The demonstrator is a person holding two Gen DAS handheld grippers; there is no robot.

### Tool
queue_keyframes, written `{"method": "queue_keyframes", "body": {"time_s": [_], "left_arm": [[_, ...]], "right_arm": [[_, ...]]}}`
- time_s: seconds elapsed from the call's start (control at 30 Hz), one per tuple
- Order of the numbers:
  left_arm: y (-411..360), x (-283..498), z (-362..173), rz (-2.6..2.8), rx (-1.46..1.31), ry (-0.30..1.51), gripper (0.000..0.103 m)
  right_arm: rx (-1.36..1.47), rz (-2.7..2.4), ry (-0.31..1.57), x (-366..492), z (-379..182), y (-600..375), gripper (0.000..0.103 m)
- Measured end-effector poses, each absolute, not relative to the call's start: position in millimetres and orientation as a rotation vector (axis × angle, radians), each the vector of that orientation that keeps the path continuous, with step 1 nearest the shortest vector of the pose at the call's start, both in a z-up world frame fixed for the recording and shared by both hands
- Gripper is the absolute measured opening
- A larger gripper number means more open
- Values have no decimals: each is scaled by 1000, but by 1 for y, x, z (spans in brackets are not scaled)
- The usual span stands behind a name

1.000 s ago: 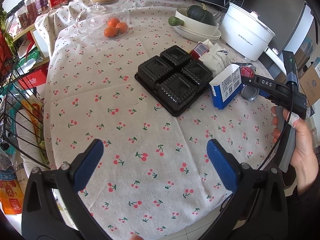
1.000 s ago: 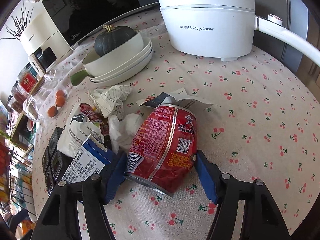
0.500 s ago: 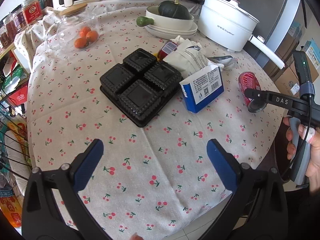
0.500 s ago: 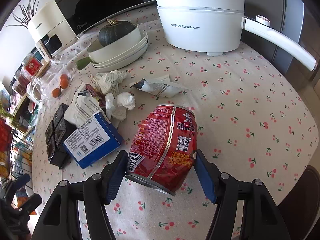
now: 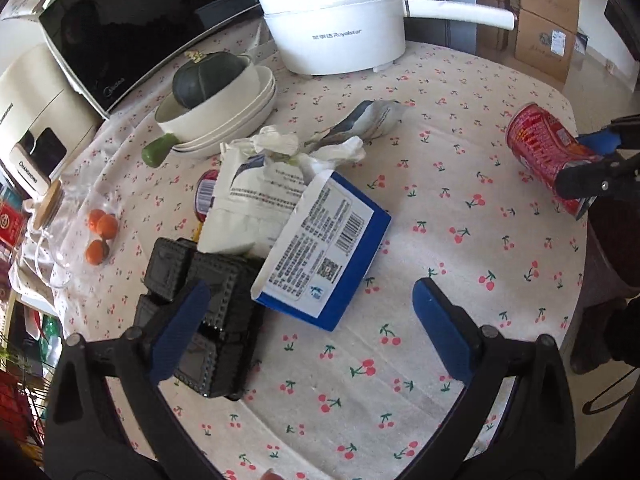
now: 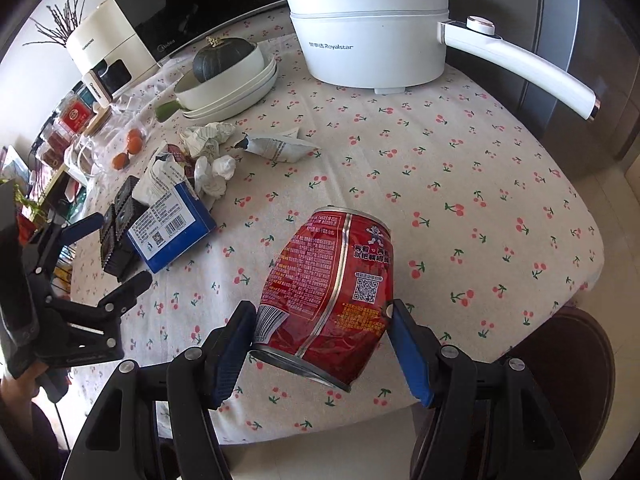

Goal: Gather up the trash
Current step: 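Grasp the blue-and-white barcode box with the left gripper while the right holds the can, then carry the barcode box and red can with both grippers over the brown bin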

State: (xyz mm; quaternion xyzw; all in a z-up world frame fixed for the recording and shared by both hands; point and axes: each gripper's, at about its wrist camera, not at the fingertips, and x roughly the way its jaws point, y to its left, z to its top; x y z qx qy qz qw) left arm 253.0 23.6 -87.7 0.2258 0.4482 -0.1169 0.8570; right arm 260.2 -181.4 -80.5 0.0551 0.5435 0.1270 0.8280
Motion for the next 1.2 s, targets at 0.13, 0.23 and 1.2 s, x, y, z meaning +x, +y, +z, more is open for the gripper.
{"method": "queue_keyframes", "body": {"time_s": [0.13, 0.23, 1.2], "left_arm": [[12, 266, -107, -230, 538, 983, 97], [11, 273, -119, -195, 579, 1002, 92], [18, 203, -79, -359, -83, 1116, 71]], "right_arm": [[72, 281, 1130, 253, -71, -189, 68], [57, 287, 1127, 248, -69, -194, 68], [129, 268, 1031, 205, -39, -235, 68]]}}
